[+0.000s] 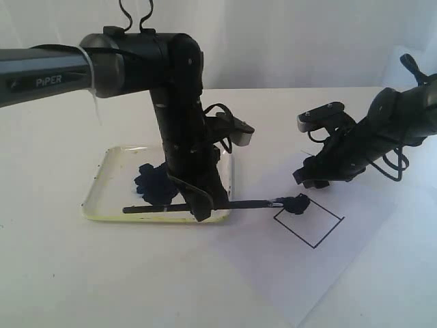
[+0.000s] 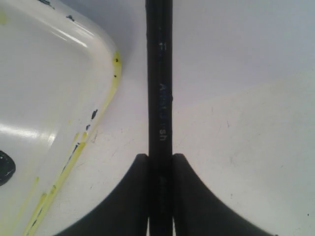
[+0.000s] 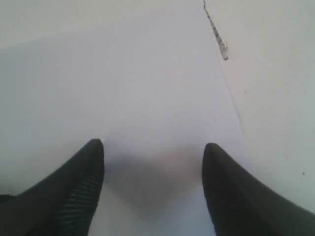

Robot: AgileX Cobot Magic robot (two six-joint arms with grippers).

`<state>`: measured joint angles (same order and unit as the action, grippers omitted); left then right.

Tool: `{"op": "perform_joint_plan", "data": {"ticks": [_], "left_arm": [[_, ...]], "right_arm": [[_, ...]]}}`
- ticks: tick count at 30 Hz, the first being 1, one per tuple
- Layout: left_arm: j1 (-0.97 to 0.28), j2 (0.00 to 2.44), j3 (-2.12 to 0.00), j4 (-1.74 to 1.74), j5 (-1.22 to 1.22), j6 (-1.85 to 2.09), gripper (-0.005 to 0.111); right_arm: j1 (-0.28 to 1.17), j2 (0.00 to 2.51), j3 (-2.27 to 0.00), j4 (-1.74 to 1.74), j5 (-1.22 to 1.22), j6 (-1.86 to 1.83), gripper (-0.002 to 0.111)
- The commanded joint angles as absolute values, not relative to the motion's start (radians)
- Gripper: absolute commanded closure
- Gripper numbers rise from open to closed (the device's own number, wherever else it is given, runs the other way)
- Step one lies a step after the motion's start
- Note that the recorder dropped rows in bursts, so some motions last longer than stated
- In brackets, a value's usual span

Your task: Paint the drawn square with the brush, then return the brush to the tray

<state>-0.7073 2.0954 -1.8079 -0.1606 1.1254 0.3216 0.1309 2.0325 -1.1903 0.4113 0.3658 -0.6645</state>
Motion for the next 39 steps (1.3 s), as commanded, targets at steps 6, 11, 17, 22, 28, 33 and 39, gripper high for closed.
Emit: {"op": "perform_joint_plan", "data": {"ticks": [6, 11, 17, 22, 28, 33, 39], "left_arm": [[-0.711, 2.082, -1.805, -0.214, 1.221, 0.321, 0.107], [-0.711, 2.043, -1.740, -0.201, 1.221, 0.354, 0.107], [-0.711, 2.014, -1.734, -0.193, 1.221, 0.318, 0.107], [-0.711, 2.014, -1.693, -0.166, 1.221, 0.318, 0.107], [-0.711, 2.014, -1.675, -0.166, 1.221, 0.318, 0.107], [-0.711, 2.014, -1.675, -0.164, 1.221, 0.314, 0.107], [-0.711, 2.014, -1.675, -0.161, 1.221, 0.314, 0.107]], "right_arm": [[0.130, 2.040, -1.191, 0.410, 0.359, -0.677, 0.053], [0.130, 2.040, -1.191, 0.410, 0.355, -0.677, 0.053], [0.130, 2.040, -1.191, 0.410, 0.359, -0.677, 0.053], [0.130, 2.040, -1.191, 0.410, 0.359, -0.677, 0.053], [0.130, 2.040, -1.191, 0.412, 0.361, -0.677, 0.053], [0.130, 2.040, -1.191, 0.412, 0.361, -0.677, 0.053], [0.130, 2.040, -1.191, 0.412, 0.361, -0.677, 0.053]]}}
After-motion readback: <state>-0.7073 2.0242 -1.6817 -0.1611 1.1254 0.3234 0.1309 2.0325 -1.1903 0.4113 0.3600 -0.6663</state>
